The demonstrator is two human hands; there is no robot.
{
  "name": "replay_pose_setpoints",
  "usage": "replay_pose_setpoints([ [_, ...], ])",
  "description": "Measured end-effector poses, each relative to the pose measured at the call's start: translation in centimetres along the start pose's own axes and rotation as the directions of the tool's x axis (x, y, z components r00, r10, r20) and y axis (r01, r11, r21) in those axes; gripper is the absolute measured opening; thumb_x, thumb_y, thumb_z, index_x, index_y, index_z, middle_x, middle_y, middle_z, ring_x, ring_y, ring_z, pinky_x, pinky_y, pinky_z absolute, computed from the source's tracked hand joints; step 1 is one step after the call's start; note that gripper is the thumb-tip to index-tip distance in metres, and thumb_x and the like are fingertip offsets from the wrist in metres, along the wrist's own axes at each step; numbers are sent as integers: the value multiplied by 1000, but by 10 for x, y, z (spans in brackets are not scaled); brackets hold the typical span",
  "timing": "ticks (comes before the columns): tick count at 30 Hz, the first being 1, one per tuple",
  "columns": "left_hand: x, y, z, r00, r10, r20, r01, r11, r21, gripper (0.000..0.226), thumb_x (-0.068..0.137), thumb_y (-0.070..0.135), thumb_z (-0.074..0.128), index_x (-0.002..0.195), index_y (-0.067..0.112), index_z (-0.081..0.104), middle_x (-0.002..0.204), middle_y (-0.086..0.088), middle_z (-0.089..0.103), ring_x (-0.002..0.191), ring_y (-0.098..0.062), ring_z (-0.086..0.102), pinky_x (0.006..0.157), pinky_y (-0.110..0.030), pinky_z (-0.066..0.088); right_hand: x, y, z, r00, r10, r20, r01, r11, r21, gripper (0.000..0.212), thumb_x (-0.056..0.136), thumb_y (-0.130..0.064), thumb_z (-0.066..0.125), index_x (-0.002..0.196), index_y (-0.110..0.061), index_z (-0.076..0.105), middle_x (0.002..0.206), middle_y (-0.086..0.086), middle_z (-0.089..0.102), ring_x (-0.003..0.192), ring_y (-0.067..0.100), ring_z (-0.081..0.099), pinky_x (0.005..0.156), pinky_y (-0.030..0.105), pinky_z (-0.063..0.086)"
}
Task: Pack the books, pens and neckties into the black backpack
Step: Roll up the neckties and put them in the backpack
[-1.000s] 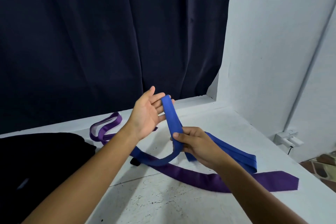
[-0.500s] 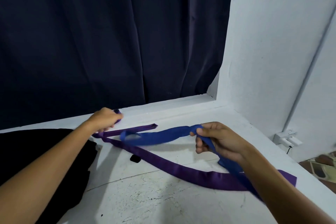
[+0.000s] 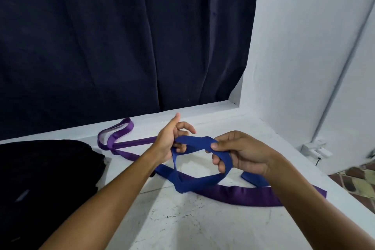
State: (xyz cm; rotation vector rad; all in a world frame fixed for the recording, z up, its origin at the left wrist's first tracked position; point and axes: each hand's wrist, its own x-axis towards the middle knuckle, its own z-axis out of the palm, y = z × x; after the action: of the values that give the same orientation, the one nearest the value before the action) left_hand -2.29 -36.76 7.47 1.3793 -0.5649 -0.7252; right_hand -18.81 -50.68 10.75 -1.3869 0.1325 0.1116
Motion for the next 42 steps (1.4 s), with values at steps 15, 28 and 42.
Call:
replay_pose_setpoints([
  [15,-6,-43,-36,997,-76,-34,81,980,183,76,87,69,24,73,5,63,50,2,26,44,-10,23,46,-24,23,-18,-32,-13,956,-295,1,284,921,266,34,80,-5,57,113,-4,66,84,3,68,65,14,66,53,25,53],
  [28,-48,-68,34,983,-89,163,96,995,-35,66,82,72,25,85,10,46,66,-2,46,42,-7,24,45,-21,20,38,-52,-35,920,-269,-285,350,891,290,51,94,18,32,138,-5,44,121,10,64,105,29,68,85,41,59],
  [42,-74,-49,63,985,105,-134,-101,994,33,59,84,48,48,82,-9,64,51,-2,60,49,-17,61,53,-31,55,67,-23,-47,766,-354,-536,381,922,-66,52,83,23,55,130,0,49,107,22,67,88,27,73,75,32,61],
])
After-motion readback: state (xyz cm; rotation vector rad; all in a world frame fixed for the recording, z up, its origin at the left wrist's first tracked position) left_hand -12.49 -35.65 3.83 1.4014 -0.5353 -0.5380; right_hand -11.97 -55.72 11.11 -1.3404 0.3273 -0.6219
